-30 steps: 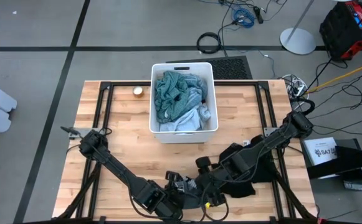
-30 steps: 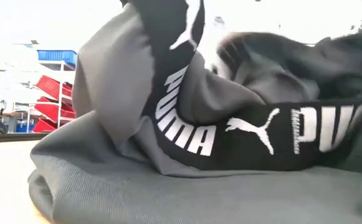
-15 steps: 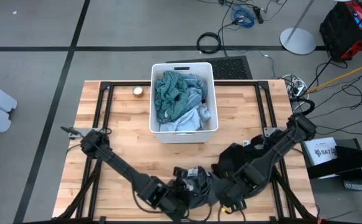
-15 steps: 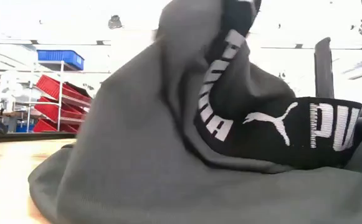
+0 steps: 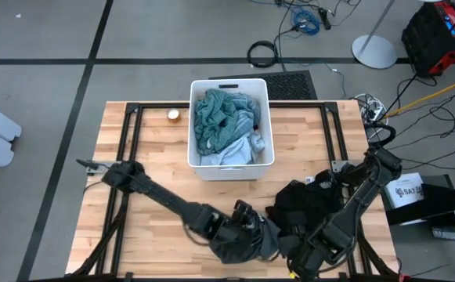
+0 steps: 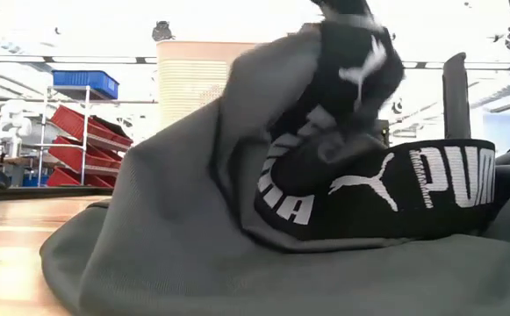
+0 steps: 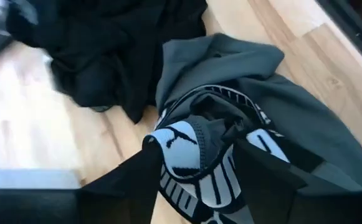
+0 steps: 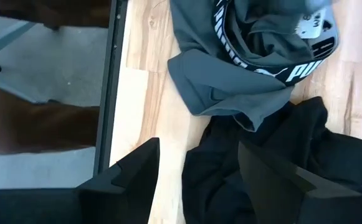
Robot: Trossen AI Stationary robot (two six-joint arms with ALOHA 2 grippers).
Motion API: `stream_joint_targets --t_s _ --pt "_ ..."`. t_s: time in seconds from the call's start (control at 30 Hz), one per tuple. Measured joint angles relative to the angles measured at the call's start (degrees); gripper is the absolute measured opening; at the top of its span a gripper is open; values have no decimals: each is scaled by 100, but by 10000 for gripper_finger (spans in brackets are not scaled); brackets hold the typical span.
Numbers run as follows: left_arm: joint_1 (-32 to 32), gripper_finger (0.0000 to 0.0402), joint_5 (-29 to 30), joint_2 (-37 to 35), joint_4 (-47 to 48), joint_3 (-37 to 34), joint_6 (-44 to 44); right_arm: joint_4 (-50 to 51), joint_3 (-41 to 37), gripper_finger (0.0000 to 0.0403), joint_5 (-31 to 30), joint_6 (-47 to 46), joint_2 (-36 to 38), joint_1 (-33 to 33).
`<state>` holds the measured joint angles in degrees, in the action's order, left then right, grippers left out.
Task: Sort clothes
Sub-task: Put the gray boxer into the white laundry bin
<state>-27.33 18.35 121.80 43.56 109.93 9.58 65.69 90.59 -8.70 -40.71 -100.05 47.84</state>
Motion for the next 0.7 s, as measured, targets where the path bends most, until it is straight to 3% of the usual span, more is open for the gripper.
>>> stream_joint_targets --t_s 0.1,0.27,0.53,0.7 --pt "199 214 -333 256 -81 0 378 -2 0 206 -63 -200 0 68" --pt "378 215 -340 563 -199 0 1184 2 0 206 -79 -405 -2 180" --pt "607 215 -313 705 -506 0 1797 -2 0 205 -207 -527 -3 301" --pt "806 215 -681 902 -582 0 1841 -9 -2 205 -199 -567 -4 303"
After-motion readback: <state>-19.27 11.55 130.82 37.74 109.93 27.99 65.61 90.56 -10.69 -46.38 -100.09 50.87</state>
